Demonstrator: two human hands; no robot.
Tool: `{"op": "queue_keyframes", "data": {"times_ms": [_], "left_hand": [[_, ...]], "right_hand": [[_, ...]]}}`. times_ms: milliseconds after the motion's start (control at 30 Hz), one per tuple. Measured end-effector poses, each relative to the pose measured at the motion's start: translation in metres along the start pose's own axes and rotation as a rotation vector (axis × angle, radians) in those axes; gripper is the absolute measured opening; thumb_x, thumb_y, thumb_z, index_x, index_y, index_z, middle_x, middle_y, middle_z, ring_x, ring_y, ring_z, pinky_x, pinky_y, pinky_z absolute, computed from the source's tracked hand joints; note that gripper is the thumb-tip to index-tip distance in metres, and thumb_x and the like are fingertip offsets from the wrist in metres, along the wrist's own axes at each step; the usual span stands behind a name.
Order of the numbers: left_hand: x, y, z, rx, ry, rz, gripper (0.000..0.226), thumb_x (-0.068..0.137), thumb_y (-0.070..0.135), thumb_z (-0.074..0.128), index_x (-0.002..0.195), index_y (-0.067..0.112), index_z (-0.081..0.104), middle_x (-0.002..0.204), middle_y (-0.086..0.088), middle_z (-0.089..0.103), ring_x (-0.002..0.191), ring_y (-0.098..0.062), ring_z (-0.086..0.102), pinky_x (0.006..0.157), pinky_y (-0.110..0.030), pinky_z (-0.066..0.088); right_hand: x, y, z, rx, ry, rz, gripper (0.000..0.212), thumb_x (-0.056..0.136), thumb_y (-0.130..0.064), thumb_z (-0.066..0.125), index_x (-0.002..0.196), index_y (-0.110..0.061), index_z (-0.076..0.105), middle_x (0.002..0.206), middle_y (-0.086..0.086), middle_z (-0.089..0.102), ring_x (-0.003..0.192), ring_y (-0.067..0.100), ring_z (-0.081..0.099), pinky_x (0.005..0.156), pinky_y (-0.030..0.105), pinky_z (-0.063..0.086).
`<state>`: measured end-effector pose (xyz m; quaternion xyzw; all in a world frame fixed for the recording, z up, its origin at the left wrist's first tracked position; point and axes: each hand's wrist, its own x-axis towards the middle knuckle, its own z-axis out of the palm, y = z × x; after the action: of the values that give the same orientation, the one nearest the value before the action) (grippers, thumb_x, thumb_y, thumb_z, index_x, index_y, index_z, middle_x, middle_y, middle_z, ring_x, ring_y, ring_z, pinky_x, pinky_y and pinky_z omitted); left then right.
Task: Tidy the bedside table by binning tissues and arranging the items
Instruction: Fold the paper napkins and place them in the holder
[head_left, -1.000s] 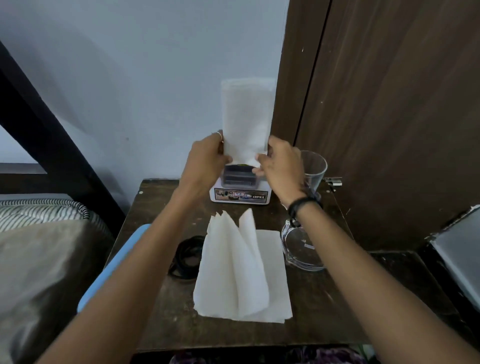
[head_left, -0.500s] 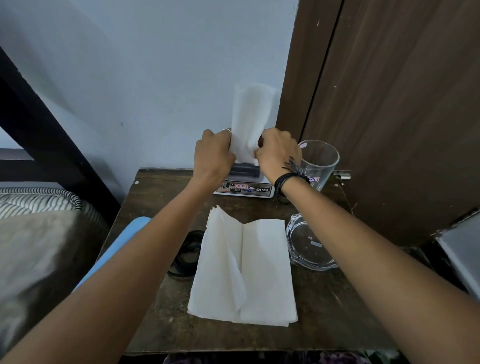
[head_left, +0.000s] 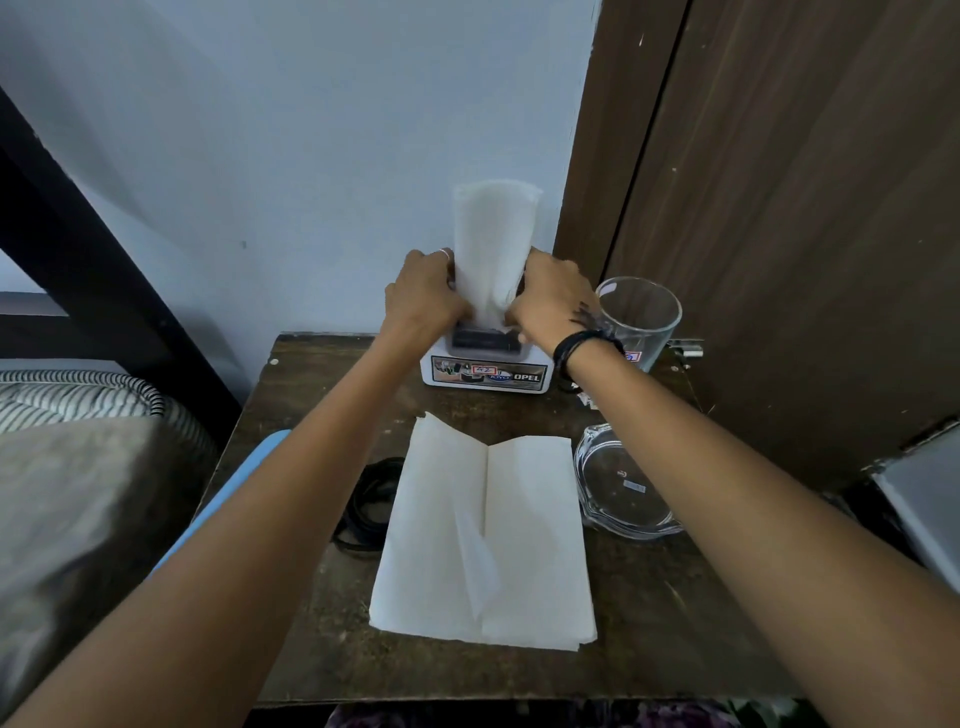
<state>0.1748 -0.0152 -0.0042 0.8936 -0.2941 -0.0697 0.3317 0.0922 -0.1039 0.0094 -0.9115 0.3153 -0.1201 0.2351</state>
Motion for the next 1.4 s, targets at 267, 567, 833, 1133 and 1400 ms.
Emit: {"op": "queue_keyframes", "data": {"times_ms": [267, 567, 833, 1133, 1400], "left_hand": [[-0.002, -0.001, -0.001, 0.124, 0.036, 0.029, 0.024, 0.075, 0.002, 0.062, 0.057, 0.003, 0.045, 0.072, -0.015, 0.047, 0.070, -0.033, 0.048, 0.051, -0.028, 0.031], [-0.002, 0.002, 0.003, 0.138, 0.003, 0.017, 0.014, 0.078, 0.011, 0.064, 0.086, 0.008, 0.053, 0.093, -0.013, 0.052, 0.091, -0.033, 0.055, 0.079, -0.035, 0.037], [-0.004, -0.002, -0.003, 0.083, -0.049, 0.021, 0.015, 0.081, 0.015, 0.067, 0.079, 0.007, 0.054, 0.086, -0.014, 0.058, 0.088, -0.032, 0.057, 0.075, -0.034, 0.042], [-0.095, -0.008, -0.011, -0.117, 0.340, 0.010, 0.018, 0.086, 0.013, 0.057, 0.104, 0.012, 0.060, 0.098, -0.001, 0.055, 0.087, -0.012, 0.048, 0.069, -0.014, 0.028], [-0.197, -0.017, 0.030, -0.189, 0.022, -0.271, 0.013, 0.085, 0.010, 0.056, 0.079, 0.019, 0.063, 0.081, -0.004, 0.070, 0.074, -0.020, 0.065, 0.070, -0.030, 0.053]], "right_hand": [[0.003, 0.003, -0.005, 0.171, 0.108, 0.010, 0.025, 0.081, 0.005, 0.056, 0.104, -0.006, 0.051, 0.089, 0.022, 0.068, 0.078, 0.037, 0.067, 0.069, 0.047, 0.057], [-0.004, 0.001, 0.005, -0.023, 0.096, -0.027, 0.043, 0.083, -0.001, 0.056, 0.123, -0.008, 0.041, 0.107, 0.019, 0.064, 0.094, 0.039, 0.063, 0.065, 0.034, 0.047], [-0.003, 0.001, 0.005, 0.094, 0.122, 0.023, 0.047, 0.085, 0.004, 0.052, 0.128, -0.007, 0.036, 0.102, 0.023, 0.066, 0.084, 0.039, 0.067, 0.073, 0.047, 0.057], [-0.071, 0.011, -0.015, 0.370, 0.324, -0.011, 0.028, 0.089, -0.017, 0.059, 0.116, -0.021, 0.052, 0.111, -0.001, 0.067, 0.066, 0.020, 0.069, 0.056, 0.038, 0.059], [-0.198, 0.043, 0.011, 0.226, 0.185, 0.236, 0.020, 0.088, -0.042, 0.053, 0.089, -0.026, 0.064, 0.086, -0.008, 0.072, 0.080, 0.020, 0.067, 0.067, 0.032, 0.051]]}}
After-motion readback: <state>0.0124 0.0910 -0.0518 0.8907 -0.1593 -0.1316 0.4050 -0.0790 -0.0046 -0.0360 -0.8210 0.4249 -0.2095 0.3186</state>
